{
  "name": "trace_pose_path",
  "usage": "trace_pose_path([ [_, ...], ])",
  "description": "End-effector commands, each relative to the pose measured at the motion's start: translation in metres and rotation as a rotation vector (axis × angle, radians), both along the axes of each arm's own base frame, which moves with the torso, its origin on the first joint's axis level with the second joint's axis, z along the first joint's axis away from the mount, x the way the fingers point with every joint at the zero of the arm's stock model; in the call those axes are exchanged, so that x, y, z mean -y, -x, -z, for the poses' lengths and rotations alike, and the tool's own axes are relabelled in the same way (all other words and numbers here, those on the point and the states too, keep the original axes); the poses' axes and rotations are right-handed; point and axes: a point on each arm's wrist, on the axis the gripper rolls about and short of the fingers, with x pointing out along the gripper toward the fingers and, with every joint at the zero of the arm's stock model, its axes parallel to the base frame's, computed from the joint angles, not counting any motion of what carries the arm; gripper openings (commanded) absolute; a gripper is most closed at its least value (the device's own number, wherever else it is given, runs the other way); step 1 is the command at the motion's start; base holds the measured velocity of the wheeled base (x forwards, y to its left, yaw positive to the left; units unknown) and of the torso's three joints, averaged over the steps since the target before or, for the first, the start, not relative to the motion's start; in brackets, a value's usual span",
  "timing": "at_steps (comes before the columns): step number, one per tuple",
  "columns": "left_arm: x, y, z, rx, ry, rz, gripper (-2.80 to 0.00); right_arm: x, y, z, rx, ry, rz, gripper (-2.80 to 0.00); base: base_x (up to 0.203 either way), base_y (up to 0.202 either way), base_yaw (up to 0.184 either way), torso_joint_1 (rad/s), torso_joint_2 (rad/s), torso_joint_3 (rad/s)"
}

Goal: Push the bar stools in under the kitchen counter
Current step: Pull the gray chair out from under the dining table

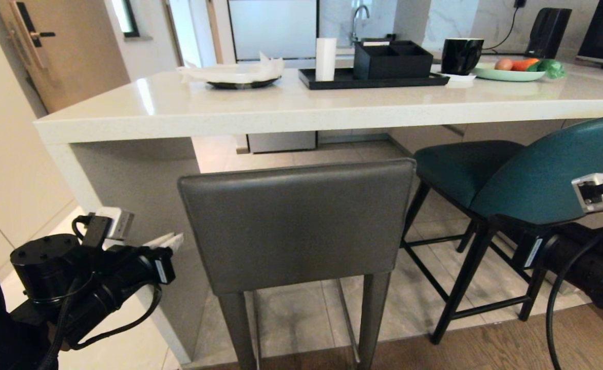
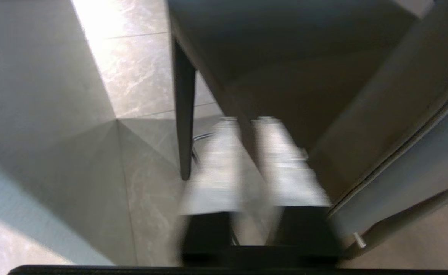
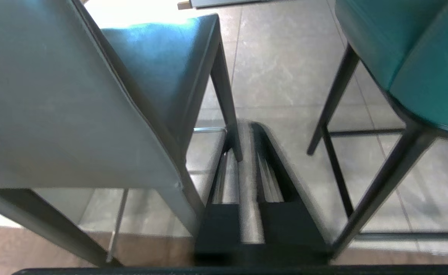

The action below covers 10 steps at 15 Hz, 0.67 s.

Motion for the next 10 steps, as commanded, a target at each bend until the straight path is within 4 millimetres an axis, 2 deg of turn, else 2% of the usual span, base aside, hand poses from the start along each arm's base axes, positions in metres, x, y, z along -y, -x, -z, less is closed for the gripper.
trace_pose_path([
  [1,0.001,-0.007,-0.001,0.018,-0.002,0.001,0.0,-0.003,-0.011,0.006,0.007,-0.004,-0.007,0.0,0.0,0.0,0.0,0.0,0.0,0.0],
  [3,-0.007,-0.015,-0.004,0.043,0.002,-0.02,0.0,-0.003,-0.02,0.007,0.046,-0.011,-0.01,0.0,0.0,0.0,0.0,0.0,0.0,0.0],
  [5,-0.022,-0.01,0.0,0.019,0.017,0.091,0.0,0.003,-0.021,0.01,0.034,-0.019,-0.086,0.0,0.0,0.0,0.0,0.0,0.0,0.0],
  [8,-0.045,-0.005,0.006,-0.015,0.06,0.308,0.0,0.023,-0.018,0.013,0.021,-0.045,-0.394,0.0,0.0,0.0,0.0,0.0,0.0,0.0],
  [10,-0.045,-0.009,0.004,-0.001,0.07,0.421,0.0,0.035,-0.024,0.016,0.015,-0.06,-0.533,0.0,0.0,0.0,0.0,0.0,0.0,0.0],
])
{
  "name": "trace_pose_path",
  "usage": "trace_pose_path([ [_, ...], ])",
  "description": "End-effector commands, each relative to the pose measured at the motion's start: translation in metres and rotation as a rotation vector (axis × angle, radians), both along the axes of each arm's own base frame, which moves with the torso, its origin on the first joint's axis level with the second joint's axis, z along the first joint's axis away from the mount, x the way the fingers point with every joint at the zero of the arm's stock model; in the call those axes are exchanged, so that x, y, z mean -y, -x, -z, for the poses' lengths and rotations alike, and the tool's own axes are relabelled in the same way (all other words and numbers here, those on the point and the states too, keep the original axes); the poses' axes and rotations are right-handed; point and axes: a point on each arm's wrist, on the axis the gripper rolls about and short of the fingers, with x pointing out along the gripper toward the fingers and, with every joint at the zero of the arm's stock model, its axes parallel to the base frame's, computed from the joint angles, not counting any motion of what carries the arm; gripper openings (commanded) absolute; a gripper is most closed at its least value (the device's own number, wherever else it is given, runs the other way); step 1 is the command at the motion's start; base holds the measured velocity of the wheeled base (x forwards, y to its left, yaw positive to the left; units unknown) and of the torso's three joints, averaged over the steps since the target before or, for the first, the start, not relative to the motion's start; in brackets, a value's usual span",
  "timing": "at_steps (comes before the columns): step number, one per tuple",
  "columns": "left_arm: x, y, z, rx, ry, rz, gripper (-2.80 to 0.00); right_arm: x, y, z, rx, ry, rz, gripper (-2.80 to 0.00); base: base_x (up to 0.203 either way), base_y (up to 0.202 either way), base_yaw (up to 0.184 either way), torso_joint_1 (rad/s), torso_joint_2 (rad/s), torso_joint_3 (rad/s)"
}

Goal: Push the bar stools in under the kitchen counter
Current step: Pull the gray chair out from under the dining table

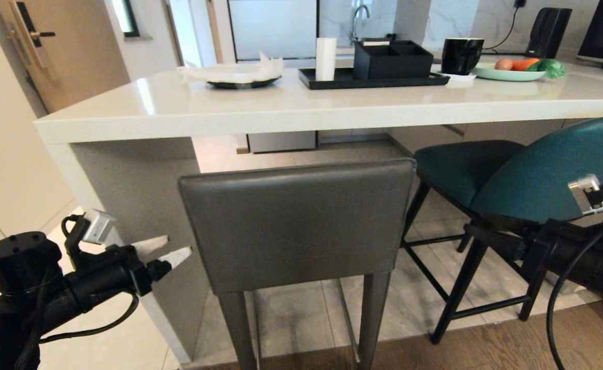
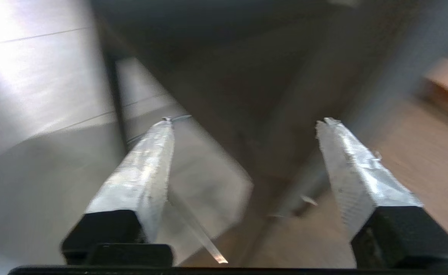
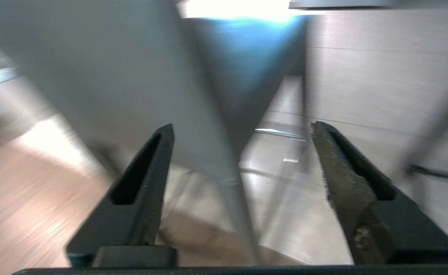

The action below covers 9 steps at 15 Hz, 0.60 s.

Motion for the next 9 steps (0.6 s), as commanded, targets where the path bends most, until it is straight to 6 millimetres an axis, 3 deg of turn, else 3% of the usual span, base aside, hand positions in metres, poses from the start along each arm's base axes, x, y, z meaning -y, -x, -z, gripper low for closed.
trace_pose_path([
  [1,0.0,-0.007,-0.005,0.038,0.008,0.092,0.0,0.008,-0.006,0.003,-0.008,-0.018,-0.188,0.0,0.0,0.0,0.0,0.0,0.0,0.0],
  [5,0.001,-0.039,-0.018,0.131,0.011,0.164,0.0,0.014,-0.041,0.0,0.024,-0.024,-0.356,0.0,0.0,0.0,0.0,0.0,0.0,0.0],
  [9,-0.001,-0.054,-0.023,0.147,0.035,0.27,0.0,0.006,-0.071,0.003,0.028,-0.033,-0.496,0.0,0.0,0.0,0.0,0.0,0.0,0.0],
])
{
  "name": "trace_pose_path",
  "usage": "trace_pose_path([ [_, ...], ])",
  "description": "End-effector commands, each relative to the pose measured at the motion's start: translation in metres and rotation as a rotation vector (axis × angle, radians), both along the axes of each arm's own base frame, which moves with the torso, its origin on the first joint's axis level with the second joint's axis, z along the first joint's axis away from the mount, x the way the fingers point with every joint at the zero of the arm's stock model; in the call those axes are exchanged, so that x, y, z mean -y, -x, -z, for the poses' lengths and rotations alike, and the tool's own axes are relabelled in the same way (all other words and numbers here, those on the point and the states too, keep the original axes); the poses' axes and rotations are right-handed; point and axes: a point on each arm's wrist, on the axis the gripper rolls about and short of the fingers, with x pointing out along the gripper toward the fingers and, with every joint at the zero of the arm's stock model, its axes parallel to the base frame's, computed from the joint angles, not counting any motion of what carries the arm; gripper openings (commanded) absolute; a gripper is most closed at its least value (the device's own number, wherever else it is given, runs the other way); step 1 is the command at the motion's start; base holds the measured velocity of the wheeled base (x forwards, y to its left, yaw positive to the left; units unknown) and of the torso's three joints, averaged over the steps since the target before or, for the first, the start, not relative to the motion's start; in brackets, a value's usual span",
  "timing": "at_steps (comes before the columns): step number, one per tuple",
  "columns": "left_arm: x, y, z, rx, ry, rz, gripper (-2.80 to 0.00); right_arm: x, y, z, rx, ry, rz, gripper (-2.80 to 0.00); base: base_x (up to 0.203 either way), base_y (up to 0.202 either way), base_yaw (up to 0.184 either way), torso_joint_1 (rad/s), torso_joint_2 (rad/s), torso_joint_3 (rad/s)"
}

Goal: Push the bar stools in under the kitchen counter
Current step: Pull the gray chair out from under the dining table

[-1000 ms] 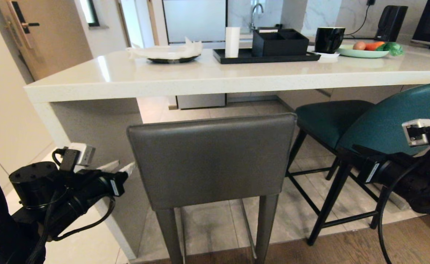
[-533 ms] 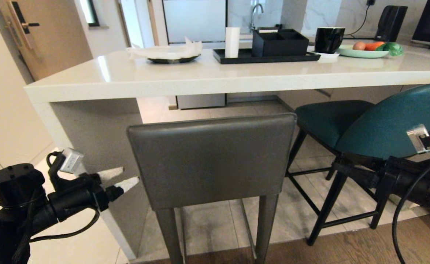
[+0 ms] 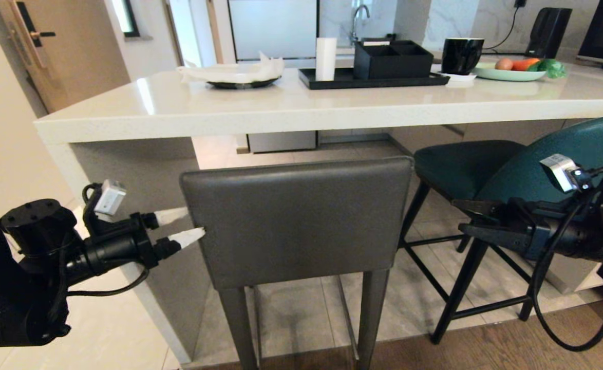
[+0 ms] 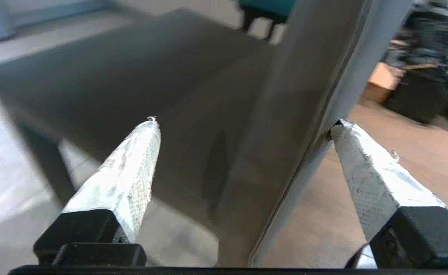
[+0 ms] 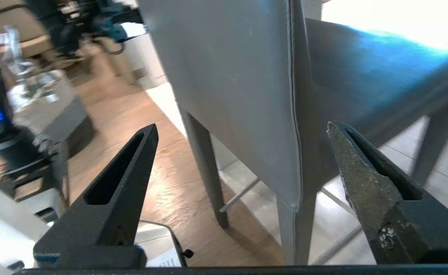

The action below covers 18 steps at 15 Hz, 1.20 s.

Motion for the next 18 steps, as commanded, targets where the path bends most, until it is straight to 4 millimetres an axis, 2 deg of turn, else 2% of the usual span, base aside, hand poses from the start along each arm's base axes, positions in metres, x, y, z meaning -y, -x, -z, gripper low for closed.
trace_pose_path([
  [1,-0.002,-0.01,0.0,0.017,0.002,0.013,0.0,-0.004,-0.016,0.012,-0.028,-0.006,-0.068,0.0,0.0,0.0,0.0,0.0,0.0,0.0],
  [5,-0.001,-0.013,0.003,-0.001,0.012,0.021,0.0,-0.02,-0.037,0.029,-0.065,-0.01,-0.135,0.0,0.0,0.0,0.0,0.0,0.0,0.0],
  [7,-0.002,-0.016,0.007,-0.012,0.011,0.032,0.0,-0.024,-0.053,0.033,-0.056,-0.009,-0.141,0.0,0.0,0.0,0.0,0.0,0.0,0.0],
  [11,0.0,-0.011,0.009,-0.026,0.008,0.097,0.0,-0.037,-0.075,0.032,-0.053,-0.018,-0.175,0.0,0.0,0.0,0.0,0.0,0.0,0.0],
  [16,0.01,-0.008,0.006,-0.017,0.002,0.155,0.0,-0.085,-0.079,0.039,-0.073,-0.018,-0.3,0.0,0.0,0.0,0.0,0.0,0.0,0.0],
  [18,0.014,-0.006,0.006,-0.018,0.002,0.167,0.0,-0.097,-0.082,0.038,-0.077,-0.022,-0.31,0.0,0.0,0.0,0.0,0.0,0.0,0.0],
])
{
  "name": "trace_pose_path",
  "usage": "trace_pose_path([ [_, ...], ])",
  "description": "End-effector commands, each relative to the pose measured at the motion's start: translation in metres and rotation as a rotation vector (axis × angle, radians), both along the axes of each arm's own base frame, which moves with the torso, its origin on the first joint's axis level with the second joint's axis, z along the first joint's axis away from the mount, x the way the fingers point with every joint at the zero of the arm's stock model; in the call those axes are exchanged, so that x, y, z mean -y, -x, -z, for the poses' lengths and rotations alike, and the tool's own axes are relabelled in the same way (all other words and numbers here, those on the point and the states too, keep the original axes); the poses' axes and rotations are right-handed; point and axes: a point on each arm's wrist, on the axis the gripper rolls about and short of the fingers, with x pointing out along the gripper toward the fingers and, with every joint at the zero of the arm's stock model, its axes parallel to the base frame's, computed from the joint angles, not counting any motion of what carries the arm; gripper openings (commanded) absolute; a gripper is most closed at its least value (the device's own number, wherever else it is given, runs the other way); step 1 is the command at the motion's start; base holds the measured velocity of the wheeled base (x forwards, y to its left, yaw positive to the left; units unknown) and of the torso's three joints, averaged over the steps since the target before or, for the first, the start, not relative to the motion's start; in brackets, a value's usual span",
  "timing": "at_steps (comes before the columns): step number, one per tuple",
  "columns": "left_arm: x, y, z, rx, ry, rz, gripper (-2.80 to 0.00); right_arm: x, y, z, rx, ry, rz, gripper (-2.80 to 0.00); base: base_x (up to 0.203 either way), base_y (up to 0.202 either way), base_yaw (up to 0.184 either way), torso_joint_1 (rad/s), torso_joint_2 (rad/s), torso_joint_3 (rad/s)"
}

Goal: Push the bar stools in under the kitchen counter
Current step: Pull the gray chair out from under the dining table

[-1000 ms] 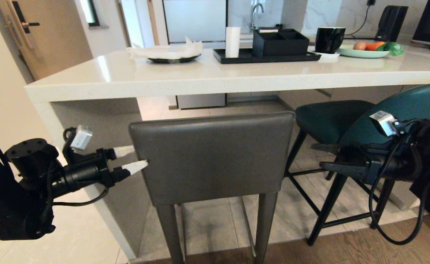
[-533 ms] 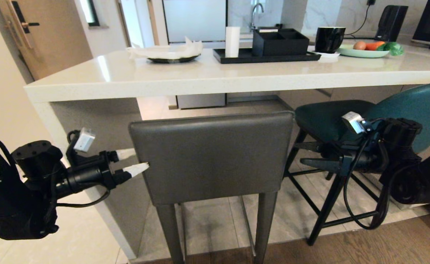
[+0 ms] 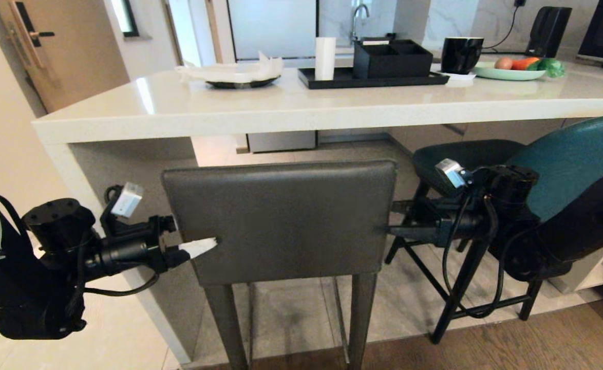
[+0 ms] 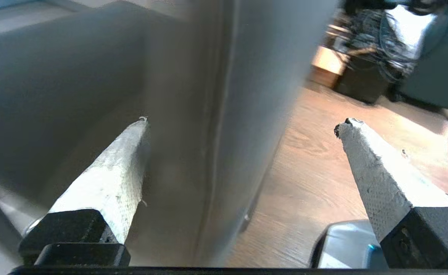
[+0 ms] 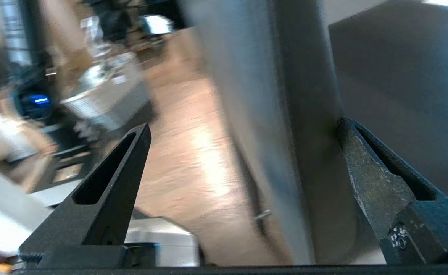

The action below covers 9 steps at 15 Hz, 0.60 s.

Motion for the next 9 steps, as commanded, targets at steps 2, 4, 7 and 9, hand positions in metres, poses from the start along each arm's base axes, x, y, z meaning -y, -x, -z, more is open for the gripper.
trace_pose_path([
  [2,0.007,0.002,-0.001,0.008,-0.001,0.028,0.0,-0.006,-0.004,0.005,-0.005,0.0,0.015,0.0,0.0,0.0,0.0,0.0,0.0,0.0],
  [4,0.01,0.001,0.001,0.003,-0.001,0.035,0.0,0.0,-0.007,0.007,0.0,-0.001,0.042,0.0,0.0,0.0,0.0,0.0,0.0,0.0],
  [7,0.011,0.001,0.002,0.0,-0.001,0.041,0.0,0.009,-0.013,0.008,0.004,-0.002,0.08,0.0,0.0,0.0,0.0,0.0,0.0,0.0],
  [9,0.02,0.008,0.001,-0.009,-0.001,0.067,0.0,0.008,-0.019,0.008,0.013,-0.005,0.13,0.0,0.0,0.0,0.0,0.0,0.0,0.0],
])
